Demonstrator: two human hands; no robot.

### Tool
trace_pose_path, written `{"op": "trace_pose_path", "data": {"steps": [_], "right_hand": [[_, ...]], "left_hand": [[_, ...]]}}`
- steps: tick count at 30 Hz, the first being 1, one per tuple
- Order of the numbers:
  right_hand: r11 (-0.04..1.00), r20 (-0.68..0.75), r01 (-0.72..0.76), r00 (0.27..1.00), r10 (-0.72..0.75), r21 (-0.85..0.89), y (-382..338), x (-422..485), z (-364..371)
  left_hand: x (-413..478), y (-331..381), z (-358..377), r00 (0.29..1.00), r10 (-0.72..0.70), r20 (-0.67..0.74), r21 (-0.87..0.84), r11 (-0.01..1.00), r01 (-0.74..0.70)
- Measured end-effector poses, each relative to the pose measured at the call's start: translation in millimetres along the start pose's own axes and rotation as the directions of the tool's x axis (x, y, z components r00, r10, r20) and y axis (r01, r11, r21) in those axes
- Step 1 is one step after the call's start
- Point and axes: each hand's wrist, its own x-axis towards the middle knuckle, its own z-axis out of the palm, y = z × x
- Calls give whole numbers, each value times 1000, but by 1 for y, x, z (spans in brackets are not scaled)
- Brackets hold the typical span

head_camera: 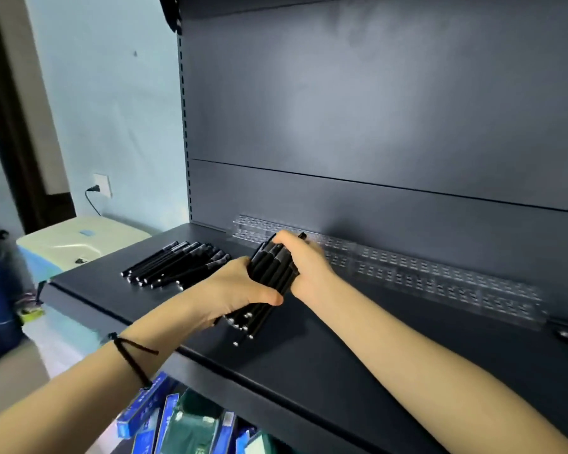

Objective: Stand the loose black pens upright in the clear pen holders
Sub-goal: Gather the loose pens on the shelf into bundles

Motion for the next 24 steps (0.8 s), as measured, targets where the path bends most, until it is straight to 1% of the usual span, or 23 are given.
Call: {"op": "trace_pose_path", "data": {"steps": [4,5,6,7,8,9,11,13,14,15,17,19,21,23,24], "right_hand": [[998,-17,-20,1000,21,55,11,49,36],[998,-23,-25,999,26,61,14,58,42],[998,-27,-25,999,27,65,18,68,48],[998,-27,-23,999,24,64,21,77,54],[998,-26,-21,999,23,55,26,86,59],[999,-25,-22,999,23,38,30,92,63],[1000,-27,-7,1000,6,-27,37,102,68],[989,-20,69,997,-72,-128,44,113,73],[972,-19,132,990,-139,-195,47,118,75],[938,-22,205,975,-220,-279,49,122,76],[823,-4,329,928,-373,-463,57,131,78],[704,41,386,891,-453,-596,65,135,79],[575,86,393,869,-487,-718,73,140,79],[429,94,321,878,-470,-844,76,140,81],[377,86,273,892,-444,-885,75,138,82]], "left_hand": [[47,-22,-43,1000,-8,-17,238,971,11],[56,-28,-51,999,-18,-28,348,937,27],[65,-34,-59,999,-20,-48,497,867,41],[71,-39,-64,998,-8,-68,645,763,50],[76,-45,-70,997,15,-79,746,665,49],[80,-50,-74,997,33,-70,797,603,36],[85,-59,-79,997,60,-49,834,551,8],[88,-68,-85,996,79,-39,870,492,-5],[89,-72,-88,996,76,-42,888,460,3],[90,-74,-90,997,67,-48,900,435,14],[91,-81,-95,998,25,-62,913,406,46],[93,-87,-99,997,-25,-74,904,421,77],[95,-91,-102,995,-64,-70,883,460,92],[96,-94,-104,996,-69,-61,866,492,87],[97,-96,-105,996,-61,-58,863,499,80]]}}
